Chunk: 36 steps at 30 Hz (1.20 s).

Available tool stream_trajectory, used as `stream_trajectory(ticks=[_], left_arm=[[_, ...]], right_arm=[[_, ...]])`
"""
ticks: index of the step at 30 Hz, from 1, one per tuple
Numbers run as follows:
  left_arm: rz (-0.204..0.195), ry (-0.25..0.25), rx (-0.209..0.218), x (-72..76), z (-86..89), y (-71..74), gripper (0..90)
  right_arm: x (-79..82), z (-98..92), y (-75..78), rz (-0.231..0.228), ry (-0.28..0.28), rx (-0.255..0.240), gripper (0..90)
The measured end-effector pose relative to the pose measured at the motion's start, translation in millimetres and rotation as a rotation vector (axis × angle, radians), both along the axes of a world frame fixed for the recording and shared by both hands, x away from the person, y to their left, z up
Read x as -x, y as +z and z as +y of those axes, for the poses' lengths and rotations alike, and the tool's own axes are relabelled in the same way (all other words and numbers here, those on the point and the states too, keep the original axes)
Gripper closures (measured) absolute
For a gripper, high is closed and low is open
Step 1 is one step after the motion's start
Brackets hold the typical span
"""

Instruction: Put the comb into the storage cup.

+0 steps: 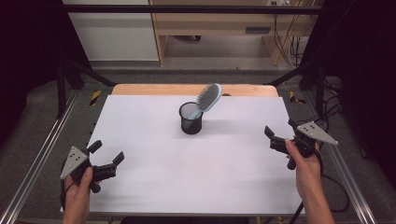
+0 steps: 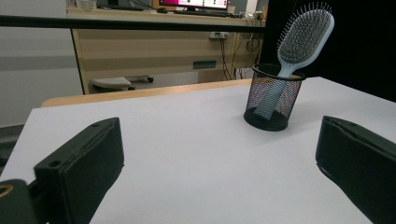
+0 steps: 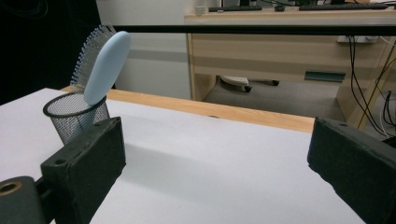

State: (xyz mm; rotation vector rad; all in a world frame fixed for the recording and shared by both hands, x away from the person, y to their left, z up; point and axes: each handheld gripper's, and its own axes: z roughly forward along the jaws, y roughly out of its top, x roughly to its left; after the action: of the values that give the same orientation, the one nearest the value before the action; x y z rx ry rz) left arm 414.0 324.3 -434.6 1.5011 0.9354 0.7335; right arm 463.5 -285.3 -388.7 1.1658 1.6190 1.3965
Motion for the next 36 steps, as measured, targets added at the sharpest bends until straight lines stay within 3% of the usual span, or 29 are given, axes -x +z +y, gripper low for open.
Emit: stream_trajectory(ticks=[23,28,36], left_arm=[[-0.002,-0.023,-0.014,0.6,-3.1,-1.6,1.1],[-0.017,-0.037,-0.023,1.1,-3.9,-1.9,1.1],[-0.006,-0.037,-0.027,0.4,-3.9,-3.1,1.5]], right_arm=[[27.3,-8.4,-38.6,-0.001,-0.014,-0.016,3.5],[31.1,-7.3,-45.3,0.004,-0.013,-0.012,3.5],[34.6,-2.3,-54.2,-0.001,-0.003,-0.011,3.6]])
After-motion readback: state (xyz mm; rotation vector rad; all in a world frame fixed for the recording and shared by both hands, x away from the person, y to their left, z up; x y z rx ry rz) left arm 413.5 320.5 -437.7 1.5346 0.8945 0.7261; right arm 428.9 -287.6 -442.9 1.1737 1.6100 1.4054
